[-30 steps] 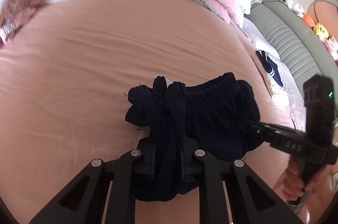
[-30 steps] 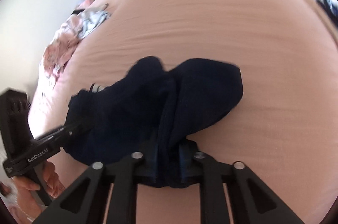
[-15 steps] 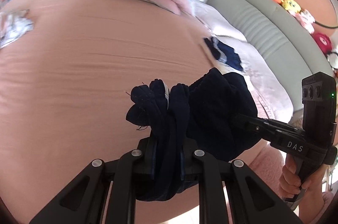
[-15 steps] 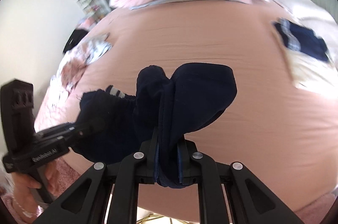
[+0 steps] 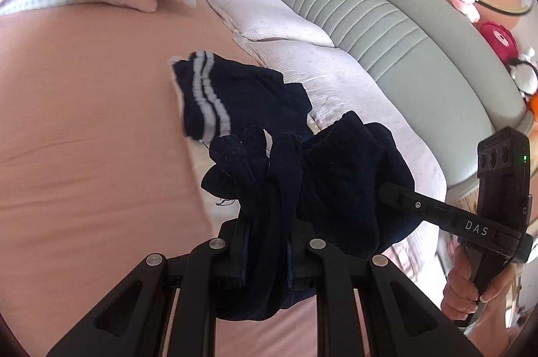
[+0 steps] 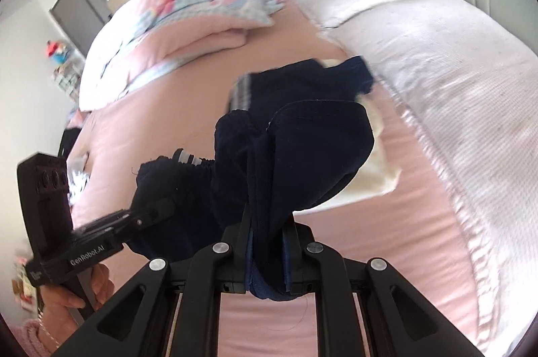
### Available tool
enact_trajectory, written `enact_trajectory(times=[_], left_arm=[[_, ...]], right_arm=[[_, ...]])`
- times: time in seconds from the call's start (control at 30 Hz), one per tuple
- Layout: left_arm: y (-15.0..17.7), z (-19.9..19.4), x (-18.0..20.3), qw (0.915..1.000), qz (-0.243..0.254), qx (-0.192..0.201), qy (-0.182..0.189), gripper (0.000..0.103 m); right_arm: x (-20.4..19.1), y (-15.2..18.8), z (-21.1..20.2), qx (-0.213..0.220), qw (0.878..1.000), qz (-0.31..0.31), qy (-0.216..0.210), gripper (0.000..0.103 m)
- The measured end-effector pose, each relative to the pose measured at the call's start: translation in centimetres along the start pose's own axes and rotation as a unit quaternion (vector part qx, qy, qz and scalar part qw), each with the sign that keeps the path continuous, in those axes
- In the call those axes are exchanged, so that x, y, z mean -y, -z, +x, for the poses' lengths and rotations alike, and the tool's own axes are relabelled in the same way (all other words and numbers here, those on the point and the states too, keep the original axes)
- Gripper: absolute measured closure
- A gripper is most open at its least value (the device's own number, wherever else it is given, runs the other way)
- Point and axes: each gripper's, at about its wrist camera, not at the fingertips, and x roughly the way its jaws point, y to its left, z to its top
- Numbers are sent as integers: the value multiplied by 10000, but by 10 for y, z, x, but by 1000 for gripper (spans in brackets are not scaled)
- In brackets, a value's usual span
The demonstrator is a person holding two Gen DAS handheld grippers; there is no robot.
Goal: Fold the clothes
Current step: 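Grasp the folded shorts with both grippers and lift them toward the stacked garment, then lower the shorts onto the stacked navy garment and open both grippers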
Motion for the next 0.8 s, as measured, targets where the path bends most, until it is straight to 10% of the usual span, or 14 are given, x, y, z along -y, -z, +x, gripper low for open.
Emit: enact_trajectory(times=[0.27, 0.5, 0.67, 0.8], left_arm=[[-5, 48, -18, 9992, -306, 141, -227, 88], [3, 41, -32, 9972, -706, 199, -127, 73], [-4, 4, 13, 9907, 520, 1002, -757, 73], [-7, 28, 46, 9837, 1525, 785, -543, 73]], right_arm=[[79, -28, 61, -176, 9998, 36, 31, 88], [111, -30, 65, -396, 9976, 560, 64, 65], [86, -33, 20, 284, 9977, -21, 618, 65], [52, -35, 37, 413, 9956, -602, 593, 65]])
